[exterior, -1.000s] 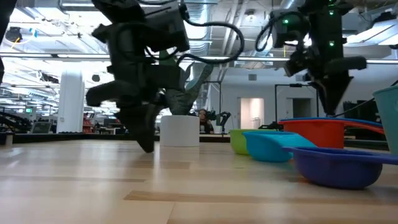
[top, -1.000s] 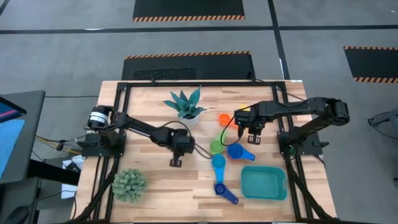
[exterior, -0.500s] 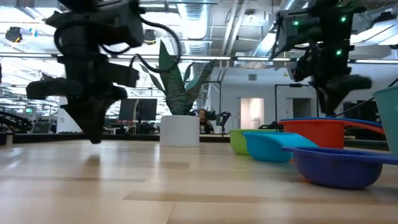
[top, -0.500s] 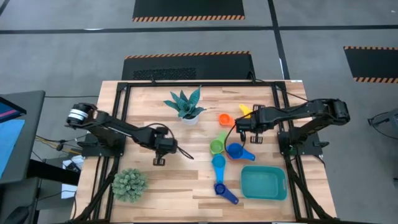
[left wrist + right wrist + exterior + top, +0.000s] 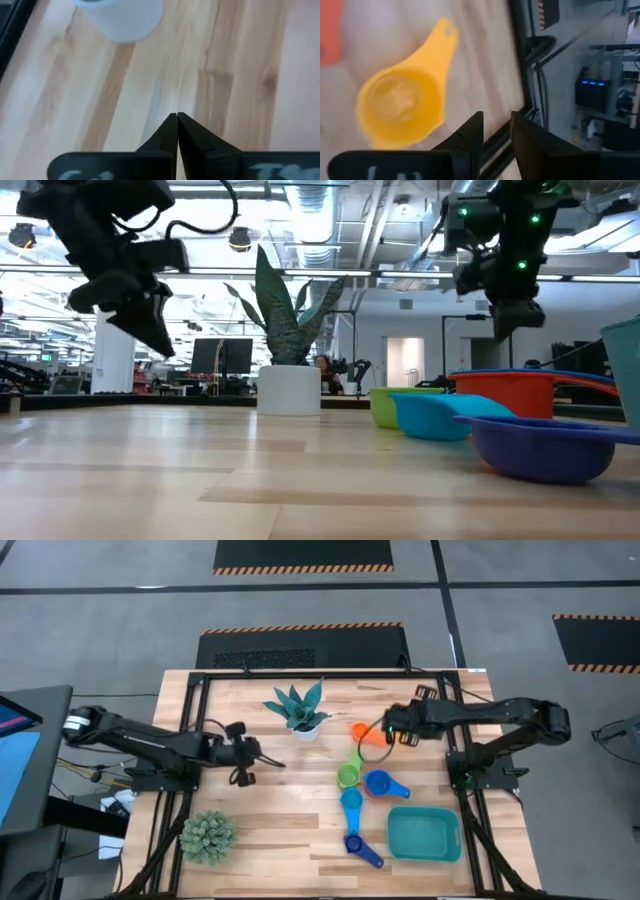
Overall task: Nest measuring cups in basket
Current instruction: Stack the yellow measuring cup on top of the blue measuring cup
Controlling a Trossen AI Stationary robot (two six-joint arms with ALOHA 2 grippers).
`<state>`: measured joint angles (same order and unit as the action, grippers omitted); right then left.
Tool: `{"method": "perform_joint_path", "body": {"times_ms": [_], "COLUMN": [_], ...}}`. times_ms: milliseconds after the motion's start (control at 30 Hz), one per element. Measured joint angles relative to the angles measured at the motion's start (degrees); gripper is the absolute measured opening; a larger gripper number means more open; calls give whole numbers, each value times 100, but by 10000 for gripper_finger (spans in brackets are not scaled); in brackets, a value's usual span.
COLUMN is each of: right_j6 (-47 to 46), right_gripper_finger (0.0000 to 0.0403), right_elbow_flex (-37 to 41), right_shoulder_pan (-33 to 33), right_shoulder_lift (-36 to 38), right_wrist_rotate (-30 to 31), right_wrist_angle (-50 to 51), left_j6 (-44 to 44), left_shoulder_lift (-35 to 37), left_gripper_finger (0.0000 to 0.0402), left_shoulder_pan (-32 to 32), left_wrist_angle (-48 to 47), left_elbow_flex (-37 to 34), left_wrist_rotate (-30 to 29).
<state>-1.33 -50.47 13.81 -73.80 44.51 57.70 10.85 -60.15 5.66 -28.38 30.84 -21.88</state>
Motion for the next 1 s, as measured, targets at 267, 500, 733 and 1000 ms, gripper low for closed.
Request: {"method": "perform_joint_path", "body": {"times_ms": [267,500,733,1000], "right_j6": [137,-70,-664,-1223], "right_gripper_finger": [119,119,119,119], "right_elbow_flex": [22,388,425,425], "right_shoulder_pan": [1615,1774,1154,510], "right_shoulder_lift": [214,-274,-761,-1412], "right_wrist_rotate": [-2736,-2959,-2962,-3073], "right_wrist_angle": [-544,-597,-670,-965], "left_j6": [-7,37,46,98], "left_shoulder_lift": [275,200,202,202], "left_gripper_finger": [0,0,0,0], "left_shoulder_pan": [-178,-176,-176,-176], "left_wrist_angle": [1058,1020,1038,1042], "left_elbow_flex": [-486,-506,-504,-504], "left_wrist_rotate": [235,145,53,20]}}
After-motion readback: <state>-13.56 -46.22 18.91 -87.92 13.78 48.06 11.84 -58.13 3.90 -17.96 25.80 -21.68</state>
